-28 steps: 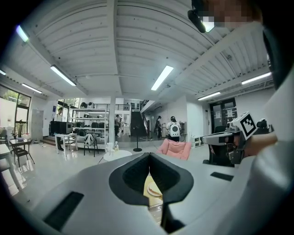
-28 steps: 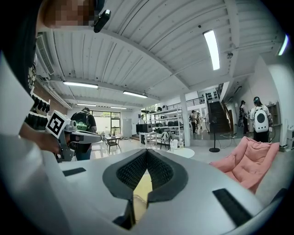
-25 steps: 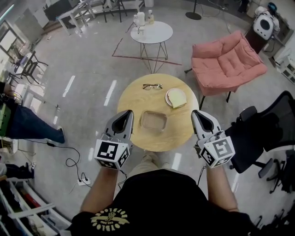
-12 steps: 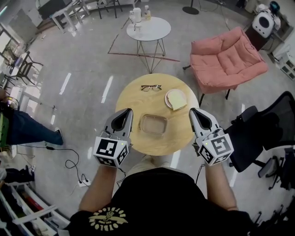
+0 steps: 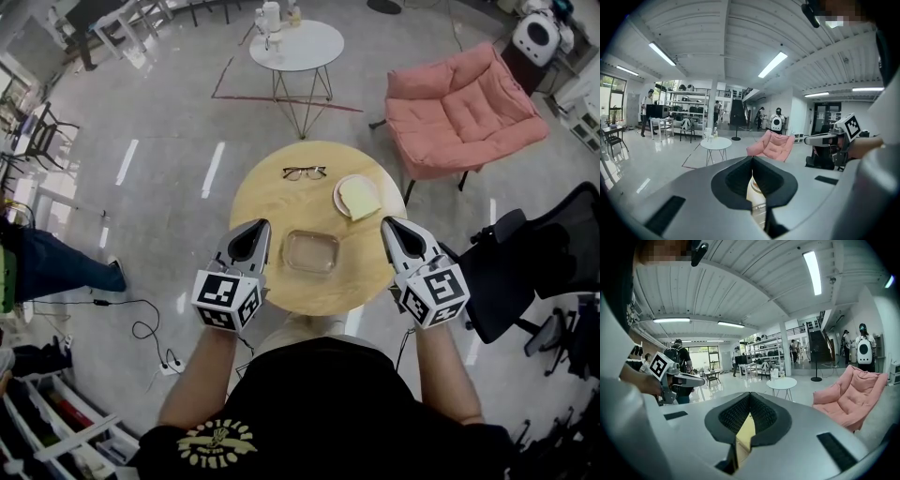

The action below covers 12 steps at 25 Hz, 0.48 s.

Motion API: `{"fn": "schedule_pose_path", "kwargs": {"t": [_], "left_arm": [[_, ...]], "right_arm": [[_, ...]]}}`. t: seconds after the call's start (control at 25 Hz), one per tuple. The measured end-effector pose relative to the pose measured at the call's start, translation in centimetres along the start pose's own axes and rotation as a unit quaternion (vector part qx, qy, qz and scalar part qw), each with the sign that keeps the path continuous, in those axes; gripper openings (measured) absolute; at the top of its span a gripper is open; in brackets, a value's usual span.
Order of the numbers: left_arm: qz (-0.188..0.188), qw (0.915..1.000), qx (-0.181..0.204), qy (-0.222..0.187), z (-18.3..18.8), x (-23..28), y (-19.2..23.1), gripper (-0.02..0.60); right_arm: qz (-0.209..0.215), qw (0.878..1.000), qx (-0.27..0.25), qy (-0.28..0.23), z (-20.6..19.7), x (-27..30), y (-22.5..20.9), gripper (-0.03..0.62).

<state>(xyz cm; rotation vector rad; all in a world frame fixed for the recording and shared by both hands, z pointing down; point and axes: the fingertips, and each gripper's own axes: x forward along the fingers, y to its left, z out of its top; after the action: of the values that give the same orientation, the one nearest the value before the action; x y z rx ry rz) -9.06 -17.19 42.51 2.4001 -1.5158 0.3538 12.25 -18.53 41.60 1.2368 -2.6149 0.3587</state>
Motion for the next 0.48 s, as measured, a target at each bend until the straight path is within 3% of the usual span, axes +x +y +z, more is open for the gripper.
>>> {"fn": "schedule_pose_path", "kwargs": {"t": [0.48], "left_arm": [[-0.003,0.998,-0.023,0.058,-4.8,3.2,1.4,0.018]], "right_arm": [[0.0,0.998,0.015,0.061,-5.0,3.3,-1.6,0.015]]}}
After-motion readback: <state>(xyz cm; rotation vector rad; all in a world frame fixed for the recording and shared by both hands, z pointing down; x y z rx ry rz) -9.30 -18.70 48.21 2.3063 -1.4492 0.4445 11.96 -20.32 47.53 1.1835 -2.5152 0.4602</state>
